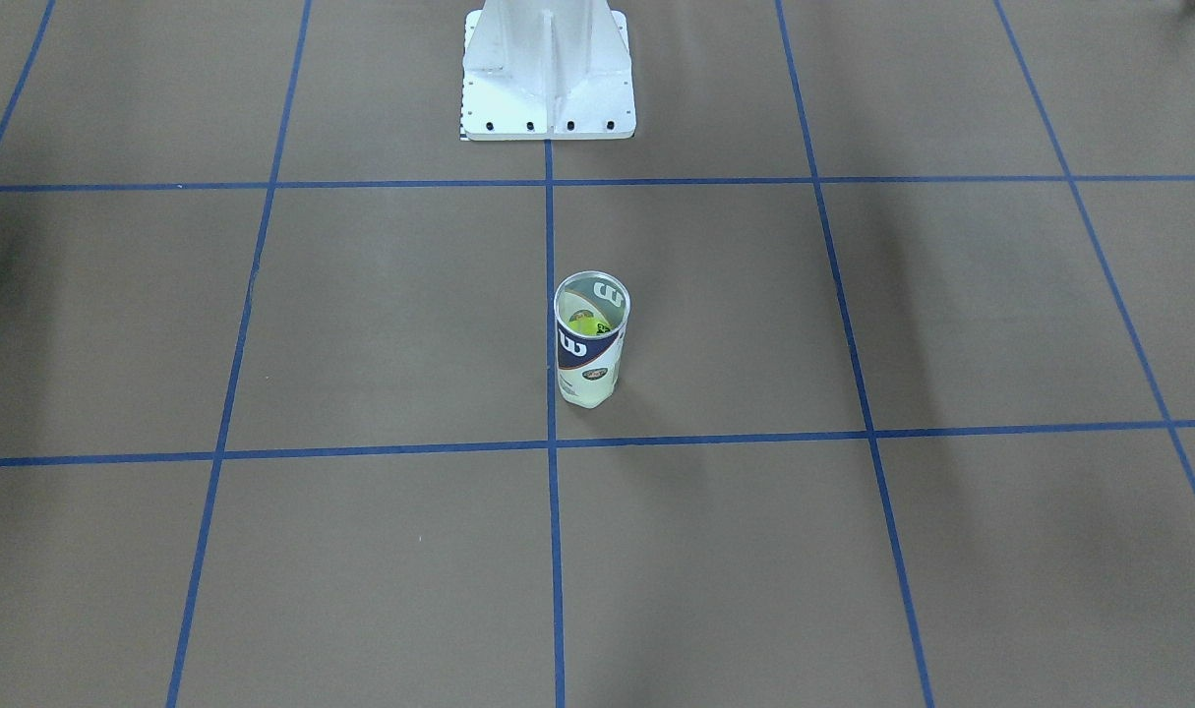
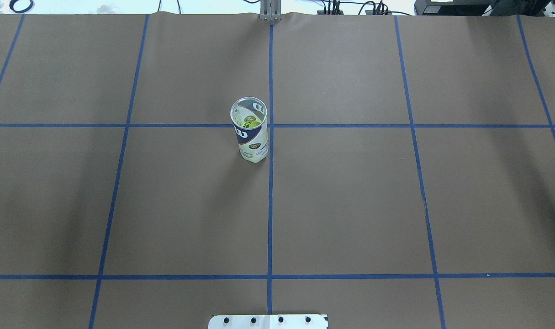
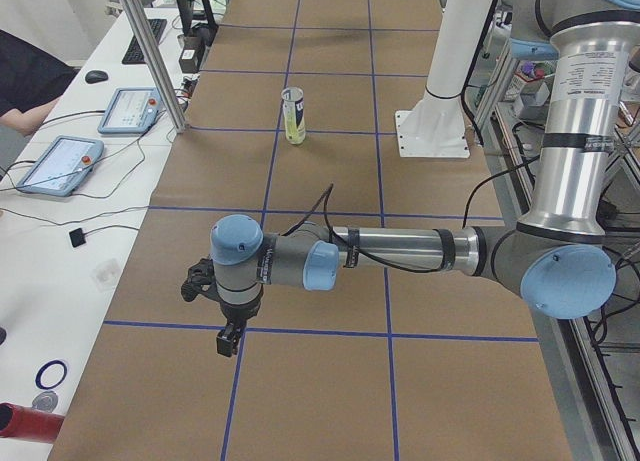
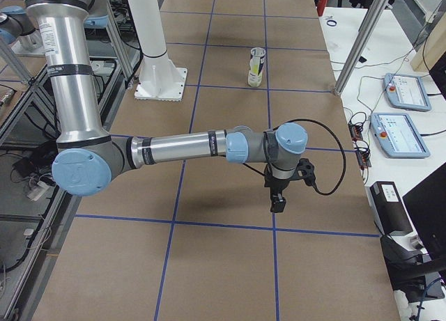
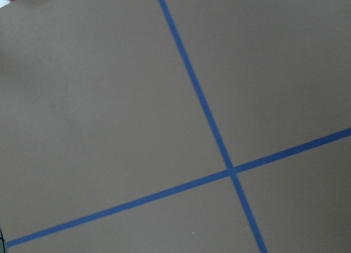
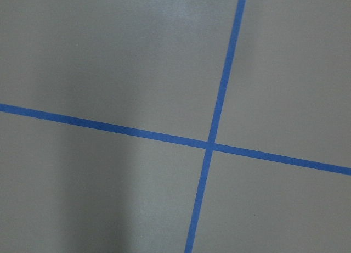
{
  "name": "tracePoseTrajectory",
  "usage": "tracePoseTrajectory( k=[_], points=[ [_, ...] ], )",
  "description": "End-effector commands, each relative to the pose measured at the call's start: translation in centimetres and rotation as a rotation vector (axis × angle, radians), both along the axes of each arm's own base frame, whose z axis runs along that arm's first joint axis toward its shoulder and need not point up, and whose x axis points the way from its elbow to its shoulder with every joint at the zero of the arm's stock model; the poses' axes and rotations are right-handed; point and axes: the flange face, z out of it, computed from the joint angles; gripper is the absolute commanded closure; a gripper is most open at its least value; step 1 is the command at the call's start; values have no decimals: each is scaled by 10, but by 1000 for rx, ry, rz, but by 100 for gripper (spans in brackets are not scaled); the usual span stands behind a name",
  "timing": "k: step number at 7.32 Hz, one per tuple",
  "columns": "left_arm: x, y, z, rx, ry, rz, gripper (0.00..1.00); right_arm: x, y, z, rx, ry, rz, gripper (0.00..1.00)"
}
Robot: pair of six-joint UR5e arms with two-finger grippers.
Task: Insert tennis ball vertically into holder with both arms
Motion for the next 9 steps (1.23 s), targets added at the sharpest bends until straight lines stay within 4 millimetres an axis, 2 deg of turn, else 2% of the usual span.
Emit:
tracePoseTrajectory(
  k=[1, 3, 4, 6, 9],
  points=[
    [11, 5, -11, -128, 114, -118, 1, 17, 16, 16, -21, -22, 19, 1],
    [29, 3, -37, -137, 126, -129, 1, 14, 30, 28, -58, -85, 26, 1],
    [33, 4, -37, -139, 119, -117, 1, 13, 35, 33, -69, -100, 25, 1],
    [34, 18, -21, -142, 109, -85, 1, 22, 38, 38, -73, -95, 39, 1],
    [34, 27, -10, -152, 106, -70, 1, 29, 37, 28, -62, -114, 61, 1]
  ],
)
